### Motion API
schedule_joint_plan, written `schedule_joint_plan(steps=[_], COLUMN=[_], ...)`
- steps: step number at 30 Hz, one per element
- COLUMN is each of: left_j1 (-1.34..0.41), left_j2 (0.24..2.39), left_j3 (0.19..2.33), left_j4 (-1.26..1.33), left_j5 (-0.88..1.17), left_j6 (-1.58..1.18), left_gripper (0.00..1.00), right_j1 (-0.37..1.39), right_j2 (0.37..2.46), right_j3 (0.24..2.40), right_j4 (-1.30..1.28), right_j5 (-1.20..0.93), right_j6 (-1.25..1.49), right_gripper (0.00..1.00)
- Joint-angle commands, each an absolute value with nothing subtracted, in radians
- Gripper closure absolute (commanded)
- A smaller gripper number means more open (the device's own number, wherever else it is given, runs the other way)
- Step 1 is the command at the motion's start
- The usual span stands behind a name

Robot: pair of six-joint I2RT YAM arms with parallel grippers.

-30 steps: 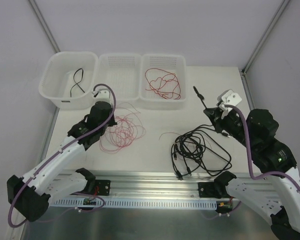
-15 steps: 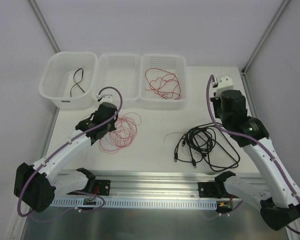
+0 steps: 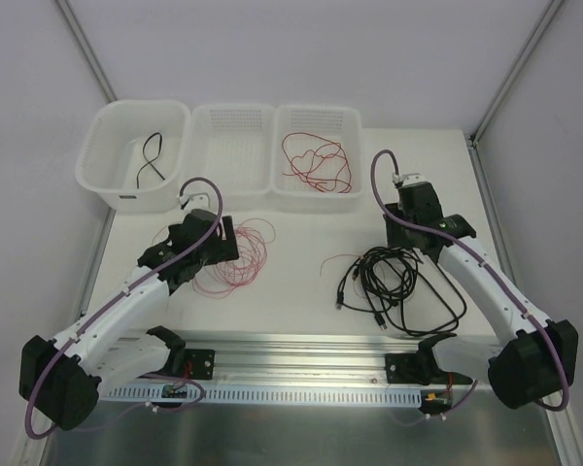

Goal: Untangle the cables

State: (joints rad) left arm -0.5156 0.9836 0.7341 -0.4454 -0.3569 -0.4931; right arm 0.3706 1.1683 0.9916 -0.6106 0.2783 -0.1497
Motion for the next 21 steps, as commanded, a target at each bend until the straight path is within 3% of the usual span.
schedule_joint_plan(steps=[1,2,4,5,6,21], left_j1=[-0.512,-0.512,-0.521,-0.528,-0.534,-0.833], left_j2=[0.983,0.992,1.023,1.034,1.06,1.523], left_j3=[0.672,0.664,0.649,0.647,0.653,0.96], left_j4=[-0.449,-0.446,-0.446,-0.445,-0.443,-0.443], left_j5=[-0.315,-0.31,-0.314,-0.324,-0.345,-0.548], left_j6=[-0.575,-0.584,-0.584,-0.584,-0.583,-0.4], left_gripper=[0.01,0.01,0.01,0.01,0.01,0.01], right_j1=[0.367,0.367,0.365,0.368,0.368,0.373], right_j2=[1.169,1.163,1.131,1.118,1.102,0.707], right_j3=[0.965,0.959,0.95,0.95,0.95,0.948], right_j4=[-0.56,-0.557,-0.56,-0.564,-0.568,-0.669], right_j5=[0.172,0.16,0.13,0.12,0.1,0.097], right_j6=[-0.083,-0.081,-0.081,-0.084,-0.087,-0.127], right_gripper=[0.38,0.26,0.15,0.03,0.0,0.03])
